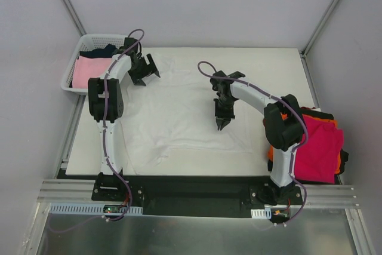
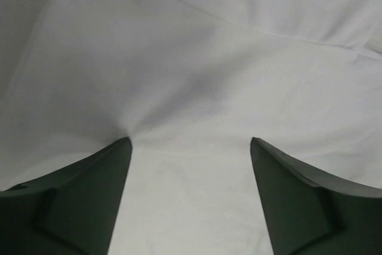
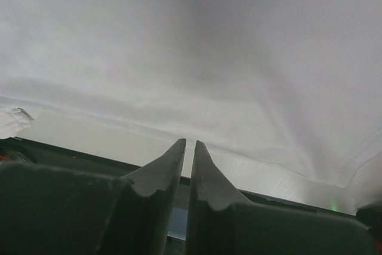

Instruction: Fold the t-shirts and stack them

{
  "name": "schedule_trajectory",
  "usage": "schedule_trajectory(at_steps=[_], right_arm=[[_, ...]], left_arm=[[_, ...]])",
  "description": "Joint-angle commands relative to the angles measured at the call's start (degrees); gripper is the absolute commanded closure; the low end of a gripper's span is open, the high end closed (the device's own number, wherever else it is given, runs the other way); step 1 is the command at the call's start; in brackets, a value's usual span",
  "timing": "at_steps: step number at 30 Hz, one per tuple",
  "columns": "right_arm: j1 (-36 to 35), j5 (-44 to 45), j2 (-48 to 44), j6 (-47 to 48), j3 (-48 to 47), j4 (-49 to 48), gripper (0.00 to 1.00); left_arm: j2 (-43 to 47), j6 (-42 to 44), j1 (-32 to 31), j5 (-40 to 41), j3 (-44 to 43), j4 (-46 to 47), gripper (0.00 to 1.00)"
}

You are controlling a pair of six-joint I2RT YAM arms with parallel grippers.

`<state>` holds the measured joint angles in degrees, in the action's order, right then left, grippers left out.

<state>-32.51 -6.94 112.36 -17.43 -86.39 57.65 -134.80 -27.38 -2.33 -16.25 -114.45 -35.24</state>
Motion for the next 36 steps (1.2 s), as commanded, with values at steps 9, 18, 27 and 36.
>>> schedule_trajectory(at_steps=[9, 18, 27, 36], right_arm=[[-0.2, -0.4, -0.8, 1.2, -4.8, 1.9, 0.81], [-0.6, -3.2, -4.6, -0.6, -0.6, -2.9, 0.29], [-1.5, -6.3, -13.5, -0.7, 4.7, -6.8, 0.04], [-5.0, -5.5, -14.8, 1.2, 1.1, -1.9, 0.04]], left_arm=[[17.4, -1.5, -4.8, -6.9, 4.7, -0.8, 0.03], [35.1, 0.8, -11.5, -7.4, 30.7, -0.6, 0.01], [55.9, 0.0, -13.1, -3.5, 49.2, -1.8, 0.01], [74.8, -10.1, -13.0, 2.2, 56.0, -9.1, 0.01]])
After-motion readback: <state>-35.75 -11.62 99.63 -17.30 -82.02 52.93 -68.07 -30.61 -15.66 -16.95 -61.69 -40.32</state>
